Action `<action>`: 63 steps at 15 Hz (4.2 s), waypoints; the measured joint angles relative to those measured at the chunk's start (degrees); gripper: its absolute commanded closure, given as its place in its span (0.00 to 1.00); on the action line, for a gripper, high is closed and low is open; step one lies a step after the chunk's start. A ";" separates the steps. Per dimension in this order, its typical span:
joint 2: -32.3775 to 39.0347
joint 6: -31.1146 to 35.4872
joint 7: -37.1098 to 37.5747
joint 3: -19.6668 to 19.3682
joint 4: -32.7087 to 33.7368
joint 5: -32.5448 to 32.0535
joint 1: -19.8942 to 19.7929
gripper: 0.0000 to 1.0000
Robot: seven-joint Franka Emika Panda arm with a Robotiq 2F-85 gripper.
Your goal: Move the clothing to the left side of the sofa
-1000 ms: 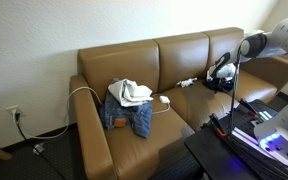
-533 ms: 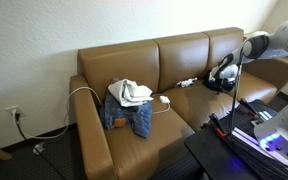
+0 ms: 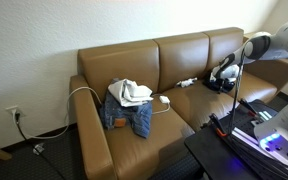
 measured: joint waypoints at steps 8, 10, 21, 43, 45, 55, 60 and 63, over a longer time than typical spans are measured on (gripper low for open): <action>-0.49 16.94 6.02 -3.96 -0.90 -16.59 2.15 0.20; -0.50 19.07 9.13 -5.26 -1.74 -20.84 2.70 0.06; 0.19 22.21 -1.28 4.45 -2.70 -36.91 -0.85 0.00; -1.48 18.42 5.37 -3.58 -5.41 -33.82 1.87 1.00; -0.70 14.91 3.55 1.88 -3.73 -32.75 -1.10 0.99; -0.47 5.57 -22.61 22.04 6.39 -2.20 1.17 0.99; -1.21 9.18 -33.37 31.50 2.67 -2.75 2.80 0.99; -1.21 9.60 -41.71 36.53 -1.45 -2.76 1.42 0.99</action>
